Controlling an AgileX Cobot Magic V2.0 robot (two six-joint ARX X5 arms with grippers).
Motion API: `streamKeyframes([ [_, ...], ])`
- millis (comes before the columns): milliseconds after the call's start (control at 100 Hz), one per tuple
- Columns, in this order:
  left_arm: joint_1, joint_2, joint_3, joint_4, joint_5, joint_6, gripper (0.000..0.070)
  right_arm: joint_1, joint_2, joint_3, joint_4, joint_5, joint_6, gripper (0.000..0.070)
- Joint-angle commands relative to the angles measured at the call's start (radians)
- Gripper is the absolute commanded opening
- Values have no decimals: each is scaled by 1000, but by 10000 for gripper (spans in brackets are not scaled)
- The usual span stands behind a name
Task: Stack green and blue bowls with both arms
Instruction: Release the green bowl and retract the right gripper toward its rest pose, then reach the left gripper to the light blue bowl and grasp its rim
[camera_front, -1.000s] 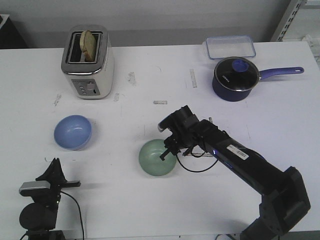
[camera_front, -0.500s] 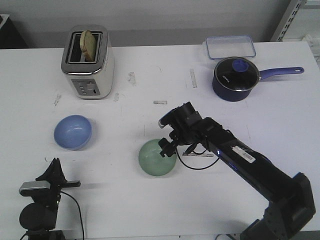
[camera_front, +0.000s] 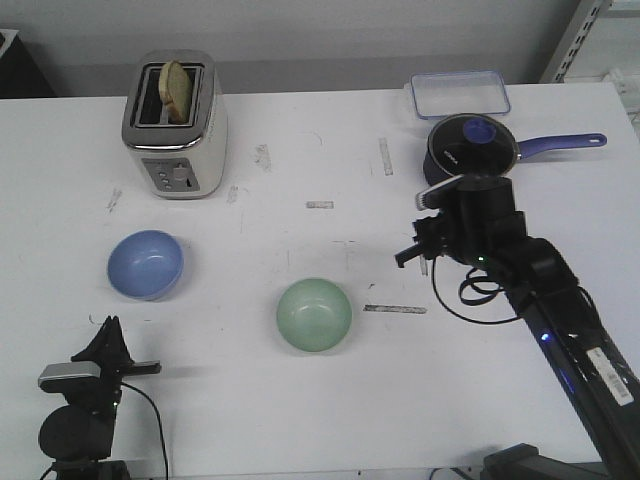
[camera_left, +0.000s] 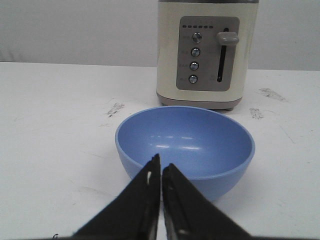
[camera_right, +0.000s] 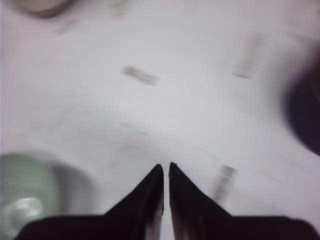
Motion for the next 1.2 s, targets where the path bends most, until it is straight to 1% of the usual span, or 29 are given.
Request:
streamKeyframes([
  [0,1,-2,-20,12,-3,1,1,-46,-26,-21,12,25,-2,0],
  [110,1,-2,-20,15,-3,0,2,-142,-115,-147,80,29,-1,0],
  [190,1,-2,-20,24,-3,-3,1,-187,-192,-266,142,35,3,0],
  [340,1,-2,-16,32,-3,-3,1,-213,-364,-504,265,97,7,0],
  [390,1,-2,-15,42,-3,-6,1,-212,-420,-571,294,104,11,0],
  [560,1,-2,-10,88,-4,-76,1,-212,-598,-735,315,104,11,0],
  [730,1,0,48,90,-4,-127,1,-212,-736,-813,344,104,27,0],
  [830,1,27,142,63,-5,-126,1,-212,-786,-815,369,104,30,0],
  [920,1,104,285,-32,-7,-108,1,-212,-805,-815,375,104,30,0],
  [960,1,155,360,-81,-7,-87,1,-212,-805,-815,373,104,29,0],
  [1080,1,355,615,-212,-10,13,1,-212,-803,-815,367,103,29,0],
  [1190,1,530,804,-291,-42,63,2,-212,-803,-815,367,103,28,0],
])
